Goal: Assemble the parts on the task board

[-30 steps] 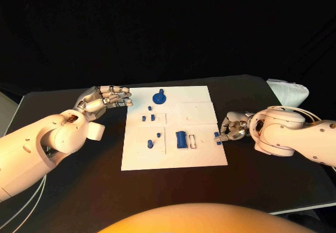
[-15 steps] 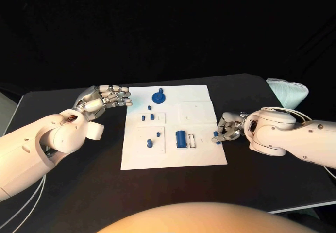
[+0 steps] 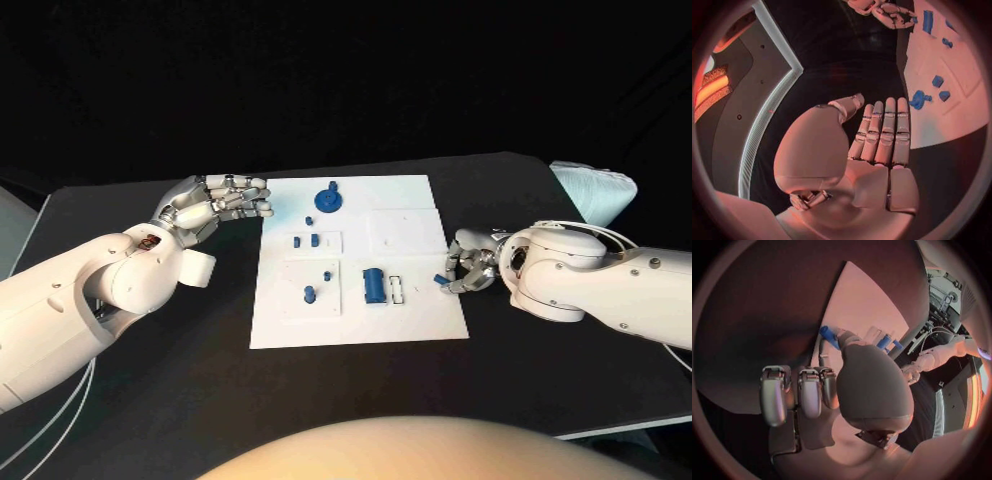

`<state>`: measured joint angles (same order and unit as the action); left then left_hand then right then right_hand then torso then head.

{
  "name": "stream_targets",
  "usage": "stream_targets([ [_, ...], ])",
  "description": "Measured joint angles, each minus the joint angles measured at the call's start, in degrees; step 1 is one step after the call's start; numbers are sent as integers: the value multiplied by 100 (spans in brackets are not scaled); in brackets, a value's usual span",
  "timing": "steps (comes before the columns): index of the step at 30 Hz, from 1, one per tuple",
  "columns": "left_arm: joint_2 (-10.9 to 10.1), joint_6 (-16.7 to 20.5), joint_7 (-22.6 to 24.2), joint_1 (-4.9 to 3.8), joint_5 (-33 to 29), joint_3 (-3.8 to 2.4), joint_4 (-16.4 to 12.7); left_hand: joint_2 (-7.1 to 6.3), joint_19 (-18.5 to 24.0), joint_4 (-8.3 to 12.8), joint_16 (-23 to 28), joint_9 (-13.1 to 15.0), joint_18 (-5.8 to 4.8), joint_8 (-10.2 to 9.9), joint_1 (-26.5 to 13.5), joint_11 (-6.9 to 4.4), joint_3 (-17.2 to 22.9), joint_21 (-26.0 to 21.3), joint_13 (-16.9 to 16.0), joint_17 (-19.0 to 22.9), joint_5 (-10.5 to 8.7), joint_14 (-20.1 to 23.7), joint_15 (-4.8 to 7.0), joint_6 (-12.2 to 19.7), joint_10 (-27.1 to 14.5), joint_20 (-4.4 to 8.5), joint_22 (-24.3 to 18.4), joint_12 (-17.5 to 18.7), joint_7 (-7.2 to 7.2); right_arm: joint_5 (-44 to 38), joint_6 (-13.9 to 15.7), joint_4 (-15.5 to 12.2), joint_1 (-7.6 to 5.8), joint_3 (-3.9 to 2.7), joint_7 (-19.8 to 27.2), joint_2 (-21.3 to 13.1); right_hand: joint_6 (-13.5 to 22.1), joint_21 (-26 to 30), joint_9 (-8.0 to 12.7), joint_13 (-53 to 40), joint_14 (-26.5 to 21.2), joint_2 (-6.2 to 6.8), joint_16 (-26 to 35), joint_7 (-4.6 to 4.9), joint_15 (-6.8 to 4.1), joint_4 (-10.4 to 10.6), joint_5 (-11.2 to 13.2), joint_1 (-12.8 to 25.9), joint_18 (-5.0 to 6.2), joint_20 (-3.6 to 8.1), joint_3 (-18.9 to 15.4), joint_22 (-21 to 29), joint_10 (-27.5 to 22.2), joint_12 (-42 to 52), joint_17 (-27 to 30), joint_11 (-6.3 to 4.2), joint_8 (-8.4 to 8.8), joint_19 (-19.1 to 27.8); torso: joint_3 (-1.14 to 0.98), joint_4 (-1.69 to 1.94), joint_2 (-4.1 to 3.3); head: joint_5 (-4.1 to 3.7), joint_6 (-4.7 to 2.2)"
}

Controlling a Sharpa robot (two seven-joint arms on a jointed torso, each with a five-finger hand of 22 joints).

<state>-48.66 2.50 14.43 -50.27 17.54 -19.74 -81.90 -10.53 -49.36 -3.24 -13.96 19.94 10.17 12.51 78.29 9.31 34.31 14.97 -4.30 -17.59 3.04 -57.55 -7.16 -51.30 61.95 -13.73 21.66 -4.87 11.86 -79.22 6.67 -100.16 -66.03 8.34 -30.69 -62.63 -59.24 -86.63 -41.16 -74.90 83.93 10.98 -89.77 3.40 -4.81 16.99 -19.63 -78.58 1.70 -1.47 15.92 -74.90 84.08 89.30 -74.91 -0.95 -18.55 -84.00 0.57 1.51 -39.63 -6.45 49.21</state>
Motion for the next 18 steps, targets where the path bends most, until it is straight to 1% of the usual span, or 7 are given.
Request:
stream_targets([
  [4,-4,0,-7,0,0,0,0,0,0,0,0,0,0,0,0,0,0,0,0,0,0,0,0,0,0,0,0,0,0,9,35,-52,1,1,0,-29,28,0,-2,0,0,55,0,28,1,97,-337,-55,0,0,156,-5,0,0,0,1,121,0,-1,-1,1,4,-12],
  [7,-6,0,-12,0,0,0,0,0,0,0,0,0,0,0,0,0,0,0,0,1,0,0,0,0,0,0,0,0,0,68,75,-110,1,1,-9,-64,50,0,11,-5,20,56,0,31,21,101,-379,-54,0,0,305,-5,-5,0,0,16,184,0,-1,0,1,4,-27],
  [9,-7,0,-15,0,0,0,0,0,0,0,0,0,0,0,0,0,0,0,0,1,0,0,0,0,0,0,0,0,0,124,103,-154,-3,1,-18,-91,56,0,274,-5,20,57,0,40,21,67,-379,-53,0,0,354,-5,-5,0,0,16,180,0,-1,-1,1,1,-34],
  [11,-7,0,-18,0,0,1,0,0,0,0,0,0,0,0,0,0,0,0,0,1,0,0,0,0,0,0,0,0,0,210,135,-218,-16,7,-27,-120,45,0,393,-5,20,90,0,71,21,16,-380,-20,0,0,470,-4,-5,0,0,16,170,0,-2,-3,1,-3,-41],
  [12,-7,0,-19,0,0,1,0,0,0,0,0,0,0,0,0,0,0,0,1,1,0,0,0,0,0,0,0,0,0,259,148,-251,-23,13,-30,-129,48,0,395,-5,20,116,0,75,21,-77,-387,7,0,0,565,-4,-5,0,0,16,171,0,-2,-3,1,-3,-44],
  [14,-7,0,-22,0,0,1,0,0,0,0,0,0,0,0,0,0,0,0,1,1,0,0,0,0,0,0,0,0,0,391,168,-337,-48,30,-34,-142,50,0,392,-5,20,200,0,73,21,-513,-387,94,0,0,1036,-4,-5,0,0,16,171,0,-2,-3,1,-7,-54],
  [18,-9,0,-27,0,0,1,0,0,0,0,0,1,0,0,0,0,0,0,1,1,0,0,0,0,0,0,0,0,0,667,228,-485,-142,25,-37,-160,48,0,368,-4,20,214,0,70,21,-586,-362,141,0,0,1132,-4,-5,0,0,16,166,0,-2,-7,0,-11,-62],
])
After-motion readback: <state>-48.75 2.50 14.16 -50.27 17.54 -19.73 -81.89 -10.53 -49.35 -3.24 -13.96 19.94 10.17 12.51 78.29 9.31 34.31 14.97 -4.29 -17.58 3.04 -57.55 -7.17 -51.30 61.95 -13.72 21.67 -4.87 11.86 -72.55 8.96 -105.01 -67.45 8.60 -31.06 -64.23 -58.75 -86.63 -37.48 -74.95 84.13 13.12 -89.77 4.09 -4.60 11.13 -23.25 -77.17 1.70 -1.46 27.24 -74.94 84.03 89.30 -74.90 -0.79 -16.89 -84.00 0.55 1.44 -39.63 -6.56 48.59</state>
